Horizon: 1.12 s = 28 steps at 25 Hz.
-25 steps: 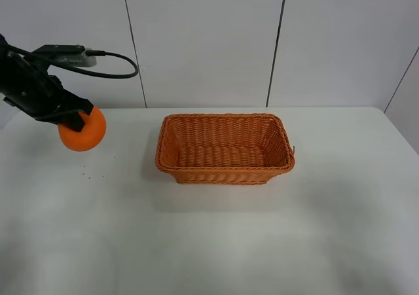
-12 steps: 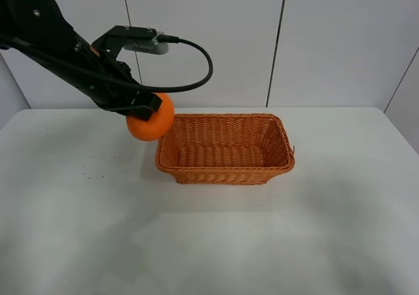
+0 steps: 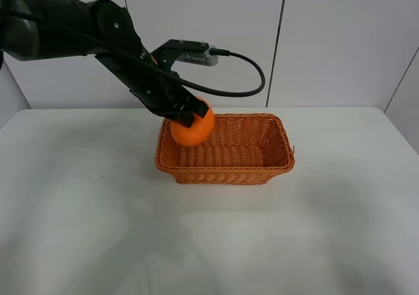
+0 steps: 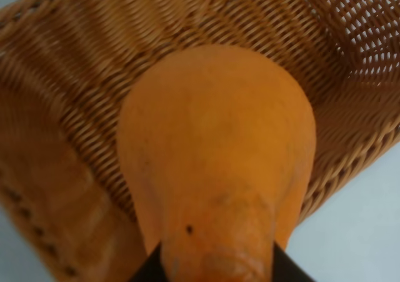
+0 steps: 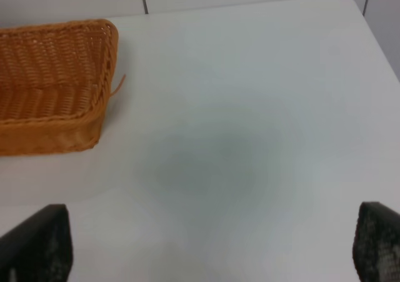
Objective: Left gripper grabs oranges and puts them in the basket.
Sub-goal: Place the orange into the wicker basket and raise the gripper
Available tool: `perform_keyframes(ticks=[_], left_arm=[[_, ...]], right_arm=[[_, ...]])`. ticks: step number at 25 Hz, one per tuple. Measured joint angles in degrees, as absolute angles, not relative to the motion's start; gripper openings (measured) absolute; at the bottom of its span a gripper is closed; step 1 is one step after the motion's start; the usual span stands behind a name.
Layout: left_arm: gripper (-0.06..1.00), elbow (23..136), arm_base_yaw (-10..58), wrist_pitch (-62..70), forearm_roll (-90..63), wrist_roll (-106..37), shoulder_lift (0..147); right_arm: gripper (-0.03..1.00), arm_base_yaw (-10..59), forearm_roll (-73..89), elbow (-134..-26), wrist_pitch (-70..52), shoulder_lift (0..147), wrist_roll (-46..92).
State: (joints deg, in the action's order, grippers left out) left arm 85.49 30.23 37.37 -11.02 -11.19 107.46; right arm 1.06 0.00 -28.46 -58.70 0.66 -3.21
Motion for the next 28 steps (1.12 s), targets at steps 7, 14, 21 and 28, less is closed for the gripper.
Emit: perform_keyframes(ticks=[7,14,21,28], left_arm=[[0.18,86.2,30.3,35.2,-15.2,-12.2,111.9],[0.19,86.2,30.3,34.7,-16.1,-12.7,113.0],[0.61,86.2,30.3,34.7,-16.3,-12.7,113.0],[0.74,86.2,30.3,34.6,-16.5,-14.1,113.0]], right_arm=[[0.69,1.1,0.0,-28.5,-58.7,0.7,-3.2],[0.69,1.1,0.0,-28.5,-58.7,0.7,-3.2],[0.69,1.1,0.0,-28.5,-58.7,0.7,-3.2],[0.69,1.1,0.0,-28.5,-58.7,0.7,-3.2]])
